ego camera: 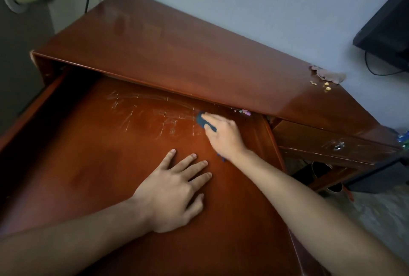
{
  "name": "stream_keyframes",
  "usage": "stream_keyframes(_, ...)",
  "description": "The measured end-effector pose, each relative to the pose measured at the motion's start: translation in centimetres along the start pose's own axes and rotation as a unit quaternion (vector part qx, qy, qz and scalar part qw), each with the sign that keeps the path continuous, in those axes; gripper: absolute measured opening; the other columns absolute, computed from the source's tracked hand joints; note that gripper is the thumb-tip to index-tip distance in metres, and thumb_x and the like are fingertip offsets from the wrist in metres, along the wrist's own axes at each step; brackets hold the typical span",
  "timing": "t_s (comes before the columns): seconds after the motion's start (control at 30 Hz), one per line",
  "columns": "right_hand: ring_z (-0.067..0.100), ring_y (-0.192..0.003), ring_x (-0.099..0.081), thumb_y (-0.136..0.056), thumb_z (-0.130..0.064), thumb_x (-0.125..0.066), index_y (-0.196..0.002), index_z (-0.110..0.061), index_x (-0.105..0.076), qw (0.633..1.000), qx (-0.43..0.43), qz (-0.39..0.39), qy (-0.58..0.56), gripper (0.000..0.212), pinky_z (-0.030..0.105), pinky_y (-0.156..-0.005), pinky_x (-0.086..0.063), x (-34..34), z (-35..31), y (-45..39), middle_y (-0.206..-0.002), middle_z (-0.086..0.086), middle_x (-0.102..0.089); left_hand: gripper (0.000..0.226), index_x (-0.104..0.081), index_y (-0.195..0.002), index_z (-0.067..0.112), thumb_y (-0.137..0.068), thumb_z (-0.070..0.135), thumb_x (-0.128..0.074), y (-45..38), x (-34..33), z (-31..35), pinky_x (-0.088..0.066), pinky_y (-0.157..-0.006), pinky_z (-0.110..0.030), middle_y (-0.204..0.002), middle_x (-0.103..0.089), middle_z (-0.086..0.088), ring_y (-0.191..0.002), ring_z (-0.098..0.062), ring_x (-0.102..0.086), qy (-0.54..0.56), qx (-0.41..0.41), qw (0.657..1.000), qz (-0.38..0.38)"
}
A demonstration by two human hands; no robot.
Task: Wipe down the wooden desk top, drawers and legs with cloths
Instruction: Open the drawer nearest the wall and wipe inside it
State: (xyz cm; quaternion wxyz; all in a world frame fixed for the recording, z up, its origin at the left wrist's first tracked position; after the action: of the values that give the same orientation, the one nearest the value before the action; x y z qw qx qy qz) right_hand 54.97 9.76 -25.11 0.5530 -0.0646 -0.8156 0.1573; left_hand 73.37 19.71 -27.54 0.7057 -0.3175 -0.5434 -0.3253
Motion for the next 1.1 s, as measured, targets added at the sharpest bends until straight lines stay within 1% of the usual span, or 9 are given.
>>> stream_keyframes(0.1,0.017,-0.127,-0.061,-0.093,-0.005,-0.066,-0.129,-0.008,-0.070,0.991,0.107,-0.046,-0.059,0.036,0.025,-0.115,-0.039,0.0,-2.6,5.1,-0.134,0.008,-0.067,0.053,-0.063,-0.140,0.027,-0.095,0.047,-0.045,0.2,-0.2,-0.2,-0.040,-0.114,-0.061,-0.147,-0.060,0.001,-0.142,-0.022,-0.050,-0.012,0.006,0.999,0.031)
stream_keyframes(0.2,0.016,-0.130,-0.060,-0.094,-0.003,-0.067,-0.131,-0.008,-0.069,0.985,0.149,-0.065,-0.061,0.037,0.028,-0.115,-0.040,0.9,-1.7,6.6,-0.136,0.007,-0.066,0.051,-0.069,-0.133,0.026,-0.090,0.045,-0.049,0.2,-0.2,-0.2,-0.047,-0.109,-0.058,-0.140,-0.065,0.000,-0.134,-0.022,-0.059,-0.024,0.009,0.998,0.048)
stream_keyframes(0.37,0.021,-0.128,-0.061,-0.097,-0.006,-0.062,-0.133,-0.008,-0.067,1.000,-0.001,0.004,0.010,0.036,0.014,-0.112,-0.034,0.3,2.0,2.3,-0.136,0.008,-0.066,0.054,-0.066,-0.137,0.026,-0.091,0.047,-0.048,0.1,-0.3,-0.1,-0.044,-0.110,-0.062,-0.146,-0.060,-0.004,-0.138,-0.027,-0.054,-0.024,0.033,0.998,0.054)
stream_keyframes(0.53,0.025,-0.128,-0.060,-0.099,-0.010,-0.058,-0.135,-0.008,-0.066,0.996,-0.071,0.043,0.023,0.037,0.030,-0.111,-0.042,-1.0,1.0,-2.7,-0.137,0.008,-0.066,0.057,-0.062,-0.142,0.027,-0.092,0.049,-0.046,0.0,-0.2,-0.1,-0.039,-0.113,-0.064,-0.152,-0.055,-0.004,-0.143,-0.027,-0.049,-0.022,0.038,0.998,0.052)
stream_keyframes(0.63,0.024,-0.129,-0.059,-0.098,-0.008,-0.060,-0.135,-0.008,-0.066,1.000,-0.025,0.018,0.004,0.038,0.028,-0.114,-0.040,-1.3,-0.9,-2.1,-0.138,0.009,-0.064,0.056,-0.065,-0.138,0.025,-0.090,0.047,-0.047,0.1,0.1,-0.1,-0.044,-0.111,-0.061,-0.147,-0.059,-0.004,-0.140,-0.027,-0.053,-0.029,0.033,0.998,0.052)
stream_keyframes(0.73,0.023,-0.128,-0.061,-0.094,-0.004,-0.064,-0.131,-0.006,-0.069,0.995,0.086,-0.031,-0.039,0.038,0.025,-0.115,-0.038,-1.6,-3.7,1.6,-0.136,0.012,-0.066,0.051,-0.072,-0.126,0.022,-0.087,0.044,-0.049,0.3,0.3,-0.1,-0.052,-0.105,-0.055,-0.134,-0.069,-0.003,-0.130,-0.027,-0.062,-0.033,0.023,0.996,0.074)
stream_keyframes(0.9,0.015,-0.134,-0.056,-0.093,-0.002,-0.069,-0.134,-0.009,-0.066,0.975,0.170,-0.103,-0.095,0.041,0.028,-0.116,-0.040,-0.4,-3.6,5.6,-0.139,0.005,-0.064,0.025,-0.071,-0.090,0.018,-0.089,0.034,-0.052,0.8,0.5,0.3,-0.058,-0.078,-0.038,-0.099,-0.068,-0.001,-0.092,-0.022,-0.066,-0.013,0.000,0.990,0.141)
stream_keyframes(1.0,0.017,-0.124,-0.061,-0.092,-0.003,-0.066,-0.128,-0.012,-0.068,0.989,0.118,-0.067,-0.053,0.037,0.024,-0.108,-0.043,0.1,-1.4,4.4,-0.131,0.005,-0.068,0.022,-0.069,-0.090,0.018,-0.088,0.034,-0.054,1.0,0.5,0.3,-0.058,-0.072,-0.039,-0.100,-0.065,-0.001,-0.089,-0.022,-0.063,-0.020,0.008,0.988,0.151)
stream_keyframes(1.1,0.022,-0.113,-0.066,-0.092,-0.005,-0.065,-0.123,-0.013,-0.069,1.000,0.012,0.004,-0.012,0.032,0.025,-0.097,-0.047,-0.2,0.3,1.6,-0.122,0.006,-0.071,0.027,-0.071,-0.097,0.018,-0.086,0.036,-0.053,1.1,0.6,-0.1,-0.059,-0.078,-0.040,-0.106,-0.066,-0.003,-0.095,-0.024,-0.065,-0.031,0.027,0.989,0.145)
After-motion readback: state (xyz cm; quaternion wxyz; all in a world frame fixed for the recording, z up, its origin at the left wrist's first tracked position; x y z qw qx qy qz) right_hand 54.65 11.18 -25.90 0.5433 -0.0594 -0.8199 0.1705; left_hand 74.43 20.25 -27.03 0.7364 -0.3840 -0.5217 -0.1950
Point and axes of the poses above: each hand's wrist, its own y-axis away from the middle knuckle, its own x-axis out of the back of the hand, z = x × y, the point moved 4 cm from there along -y, towards the middle knuckle
